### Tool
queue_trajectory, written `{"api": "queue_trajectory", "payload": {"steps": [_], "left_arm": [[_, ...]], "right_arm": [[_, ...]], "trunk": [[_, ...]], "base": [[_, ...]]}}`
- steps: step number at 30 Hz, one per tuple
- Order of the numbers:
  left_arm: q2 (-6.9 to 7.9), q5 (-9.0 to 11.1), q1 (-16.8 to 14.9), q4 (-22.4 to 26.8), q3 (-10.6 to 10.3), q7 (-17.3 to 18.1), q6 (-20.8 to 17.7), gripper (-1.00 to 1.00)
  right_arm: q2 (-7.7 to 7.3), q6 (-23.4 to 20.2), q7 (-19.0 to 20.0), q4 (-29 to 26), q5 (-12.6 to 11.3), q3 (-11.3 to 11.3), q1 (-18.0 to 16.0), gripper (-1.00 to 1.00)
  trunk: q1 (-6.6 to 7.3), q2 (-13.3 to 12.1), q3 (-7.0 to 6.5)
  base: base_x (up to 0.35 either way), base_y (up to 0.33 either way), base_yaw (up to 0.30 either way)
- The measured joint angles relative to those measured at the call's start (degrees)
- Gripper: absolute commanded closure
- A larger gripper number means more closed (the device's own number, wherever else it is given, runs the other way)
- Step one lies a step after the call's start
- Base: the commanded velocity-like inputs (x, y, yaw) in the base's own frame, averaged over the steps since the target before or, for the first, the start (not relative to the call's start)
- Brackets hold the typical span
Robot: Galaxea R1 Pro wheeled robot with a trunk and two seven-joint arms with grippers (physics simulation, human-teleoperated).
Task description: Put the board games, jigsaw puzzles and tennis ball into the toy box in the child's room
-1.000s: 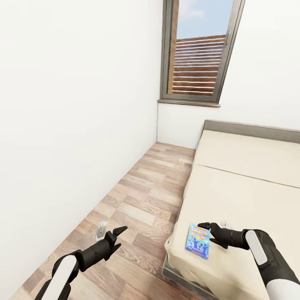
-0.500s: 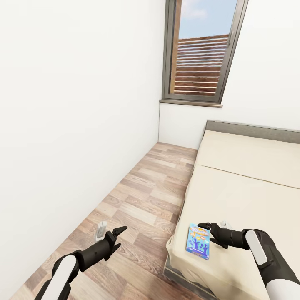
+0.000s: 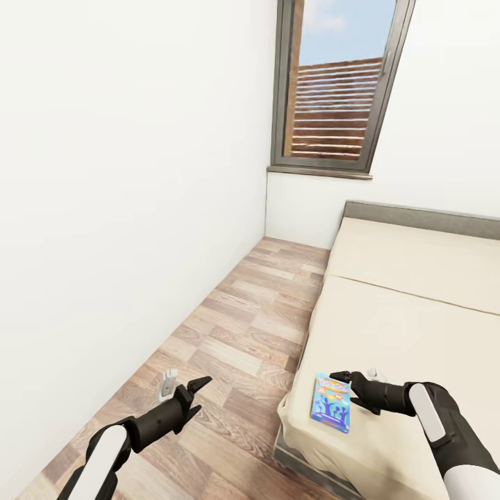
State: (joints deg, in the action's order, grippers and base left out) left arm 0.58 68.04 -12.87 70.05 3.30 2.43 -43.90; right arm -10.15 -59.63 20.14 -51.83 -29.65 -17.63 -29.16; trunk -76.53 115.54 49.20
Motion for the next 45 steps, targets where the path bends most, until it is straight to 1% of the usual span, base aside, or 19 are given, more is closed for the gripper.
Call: {"api": "queue_trajectory", "payload": {"steps": [1,2,3,21,29,45], "left_arm": [[0.01,0.0,0.0,0.0,0.0,0.0,0.0,-1.0],[0.02,0.0,0.0,0.0,0.0,0.0,0.0,-1.0],[0.02,0.0,0.0,0.0,0.0,0.0,0.0,-1.0],[0.05,0.1,0.0,0.0,0.0,0.0,0.1,-1.0],[0.04,0.1,0.0,0.0,0.0,0.0,0.1,-1.0],[0.04,0.1,0.0,0.0,0.0,0.0,0.1,-1.0]], "right_arm": [[-0.01,0.1,0.0,0.0,0.4,0.0,0.0,-1.0],[0.02,-0.1,0.0,0.0,-0.7,0.0,0.0,-1.0],[0.03,-0.1,0.0,0.0,-1.0,0.1,0.0,-1.0],[0.03,-0.1,0.0,0.0,-1.0,0.1,0.0,-1.0],[0.03,-0.1,0.0,0.0,-1.0,0.1,0.0,-1.0],[0.02,-0.1,-0.1,0.0,-0.9,0.1,0.0,-1.0]], "trunk": [[0.0,0.0,-0.03],[0.0,0.0,-0.06],[0.0,0.0,-0.1],[0.0,0.0,-0.87],[0.0,0.0,-0.97],[0.0,0.0,-1.01]], "base": [[0.0,0.0,0.127],[0.0,0.0,0.127],[0.0,0.0,0.147],[0.0,0.0,0.198],[0.0,0.0,0.063],[0.0,0.0,0.012]]}}
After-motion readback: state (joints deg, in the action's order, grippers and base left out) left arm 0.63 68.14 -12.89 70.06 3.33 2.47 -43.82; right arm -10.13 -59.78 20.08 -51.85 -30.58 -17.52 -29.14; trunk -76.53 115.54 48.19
